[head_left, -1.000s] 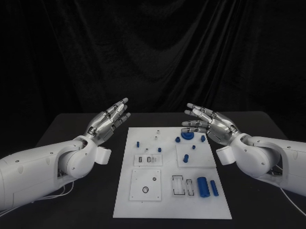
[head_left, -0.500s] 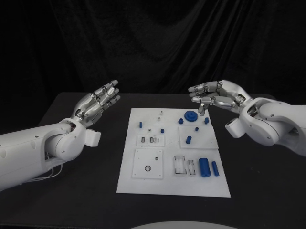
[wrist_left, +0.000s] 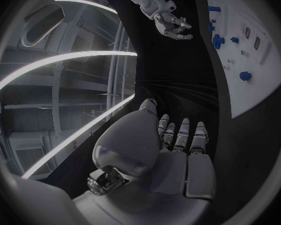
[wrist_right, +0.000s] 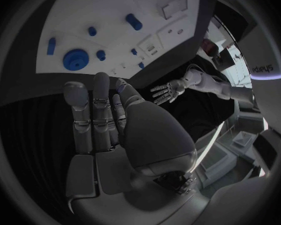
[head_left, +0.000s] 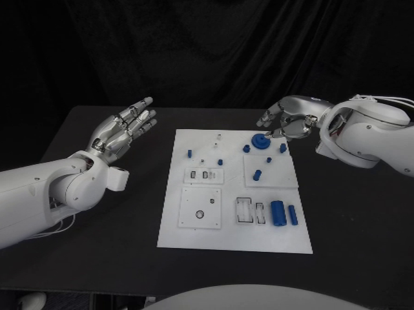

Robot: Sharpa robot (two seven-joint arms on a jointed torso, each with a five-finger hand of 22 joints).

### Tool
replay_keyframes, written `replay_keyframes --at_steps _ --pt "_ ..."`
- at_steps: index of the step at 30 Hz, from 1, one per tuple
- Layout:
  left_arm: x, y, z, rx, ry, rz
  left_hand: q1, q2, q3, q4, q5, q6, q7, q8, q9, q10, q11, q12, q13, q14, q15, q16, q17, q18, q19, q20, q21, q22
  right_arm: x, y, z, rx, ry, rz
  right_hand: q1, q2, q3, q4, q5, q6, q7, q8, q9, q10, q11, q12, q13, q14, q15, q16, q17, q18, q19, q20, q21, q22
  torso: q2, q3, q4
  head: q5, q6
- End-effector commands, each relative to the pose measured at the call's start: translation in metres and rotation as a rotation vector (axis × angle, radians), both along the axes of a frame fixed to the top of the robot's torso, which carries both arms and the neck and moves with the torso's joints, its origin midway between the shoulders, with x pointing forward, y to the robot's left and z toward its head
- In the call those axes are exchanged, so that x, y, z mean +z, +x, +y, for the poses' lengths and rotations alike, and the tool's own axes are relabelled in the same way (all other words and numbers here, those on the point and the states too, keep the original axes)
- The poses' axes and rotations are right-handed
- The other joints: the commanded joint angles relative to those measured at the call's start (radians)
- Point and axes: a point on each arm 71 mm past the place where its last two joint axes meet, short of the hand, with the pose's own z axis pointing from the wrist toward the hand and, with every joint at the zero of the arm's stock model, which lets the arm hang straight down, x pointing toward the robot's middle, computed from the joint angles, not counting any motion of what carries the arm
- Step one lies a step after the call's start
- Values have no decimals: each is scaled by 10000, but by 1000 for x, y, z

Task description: Assemble the parts on the task board

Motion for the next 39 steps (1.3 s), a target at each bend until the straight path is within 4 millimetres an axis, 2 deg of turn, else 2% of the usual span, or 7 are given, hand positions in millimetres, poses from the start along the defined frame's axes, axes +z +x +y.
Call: replay_keyframes --at_steps 1,8,11,15,25,31,39 --pt "18 -7 2 -57 -813 -2385 123 -6 11 -58 84 -31 5 -44 0 58 11 45 22 35 -20 44 -5 179 26 13 54 -6 6 2 2 -55 -2393 -1666 -144 -262 390 58 81 210 -30 -123 72 364 -63 -146 14 178 -26 432 263 -300 461 -41 915 1363 250 -49 112 -114 29" --pt "19 -10 3 -86 -796 -2400 276 -77 57 -100 261 -32 -15 -44 0 94 10 52 42 -9 -29 50 -19 183 26 19 53 -13 10 4 11 218 -2965 -2209 -405 -573 950 178 56 310 -122 -302 153 613 -96 -390 27 424 -51 1304 1414 -442 710 -59 1601 2416 646 -207 396 -476 364" --pt "19 -10 3 -110 -807 -2393 328 -82 86 -114 331 -26 -3 -42 1 97 17 52 47 -24 -23 50 -24 183 22 24 50 -16 10 5 13 307 -3027 -2282 -478 -653 1068 218 45 312 -95 -350 170 663 -87 -432 33 519 -33 1547 1782 -483 788 -45 1760 2676 717 -219 427 -515 413" --pt "19 -10 3 -146 -823 -2380 439 -98 159 -156 501 -25 29 -42 2 85 26 49 53 -69 -16 42 -39 183 15 33 43 -24 9 7 18 450 -3103 -2300 -660 -781 1173 334 -119 327 -75 -408 202 766 -92 -453 51 683 -7 1951 2389 -539 917 -23 1999 3064 972 -254 530 -679 677" --pt "20 -12 3 -196 -861 -2352 532 -122 229 -203 635 -16 43 -41 3 85 35 50 61 -95 -16 44 -47 184 14 38 41 -28 7 6 26 787 -3255 -2139 -946 -1026 1302 536 -238 152 -140 -616 236 1107 -148 -322 167 823 24 2426 3088 -609 1053 21 2308 3578 1118 -302 611 -806 826" --pt "20 -12 3 -223 -878 -2326 551 -127 249 -211 674 -3 54 -38 5 92 49 53 65 -119 -16 32 -55 184 12 41 39 -29 5 5 26 803 -3356 -1984 -1070 -1257 1603 562 849 259 -151 -642 354 1109 -140 -320 275 786 55 2534 3240 -615 1022 53 2384 3726 1147 -325 619 -802 817" --pt "19 -12 4 -267 -894 -2290 564 -122 266 -216 695 10 69 -36 7 101 71 55 69 -125 -11 31 -57 183 15 46 40 -29 5 1 22 781 -3338 -1935 -1391 -1503 1944 655 1621 396 -180 -643 519 962 -113 -323 423 765 83 2587 3330 -610 980 88 2405 3808 1169 -346 621 -787 790"
